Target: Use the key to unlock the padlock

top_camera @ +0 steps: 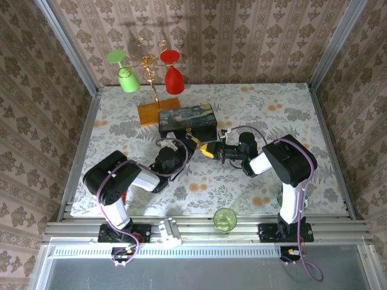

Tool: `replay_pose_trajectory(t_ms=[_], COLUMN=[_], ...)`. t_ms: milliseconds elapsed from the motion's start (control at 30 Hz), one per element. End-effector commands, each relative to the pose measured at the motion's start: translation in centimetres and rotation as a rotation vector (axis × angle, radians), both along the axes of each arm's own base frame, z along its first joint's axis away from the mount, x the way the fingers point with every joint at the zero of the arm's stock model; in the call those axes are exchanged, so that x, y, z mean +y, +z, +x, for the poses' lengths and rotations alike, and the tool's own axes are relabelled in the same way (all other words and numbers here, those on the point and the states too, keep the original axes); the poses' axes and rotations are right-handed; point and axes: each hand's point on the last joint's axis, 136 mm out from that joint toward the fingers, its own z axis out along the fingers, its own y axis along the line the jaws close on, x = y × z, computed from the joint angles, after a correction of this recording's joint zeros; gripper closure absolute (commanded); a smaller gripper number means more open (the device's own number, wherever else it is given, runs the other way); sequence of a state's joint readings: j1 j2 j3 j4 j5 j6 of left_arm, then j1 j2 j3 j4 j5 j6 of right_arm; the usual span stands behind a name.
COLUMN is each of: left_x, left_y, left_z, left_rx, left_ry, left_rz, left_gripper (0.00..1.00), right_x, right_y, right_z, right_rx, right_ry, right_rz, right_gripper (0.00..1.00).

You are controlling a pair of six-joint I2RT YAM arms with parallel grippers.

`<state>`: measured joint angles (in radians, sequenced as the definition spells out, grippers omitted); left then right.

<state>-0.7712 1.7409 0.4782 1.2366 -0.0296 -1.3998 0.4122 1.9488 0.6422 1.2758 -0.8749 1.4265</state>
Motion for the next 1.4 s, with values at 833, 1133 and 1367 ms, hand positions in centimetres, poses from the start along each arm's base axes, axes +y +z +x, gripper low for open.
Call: replay_pose_trajectory(t_ms=[833, 1133, 1367], left_x=[-3.0, -2.9, -3.0], left_y=[4.4, 3.3, 1.3], left_z=[-3.4, -3.8, -4.1], left_rx=[-0.070, -0.053, -0.040], left_ry=[-0.172, -0.170, -0.177], left_rz=[-0.119, -0.097, -0.041], left_gripper=[1.00, 1.00, 1.00], right_x=[-1.1, -0.6, 0.6], right_y=[-2.0, -1.0, -0.4], right_z=[4.2, 3.3, 3.3], right_rx=[-0.190, -0.287, -0.103], right_ry=[-0.122, -0.076, -0.033], right_rz=[-0.281, -0.220, -0.148], right_gripper=[1.00, 1.00, 1.00])
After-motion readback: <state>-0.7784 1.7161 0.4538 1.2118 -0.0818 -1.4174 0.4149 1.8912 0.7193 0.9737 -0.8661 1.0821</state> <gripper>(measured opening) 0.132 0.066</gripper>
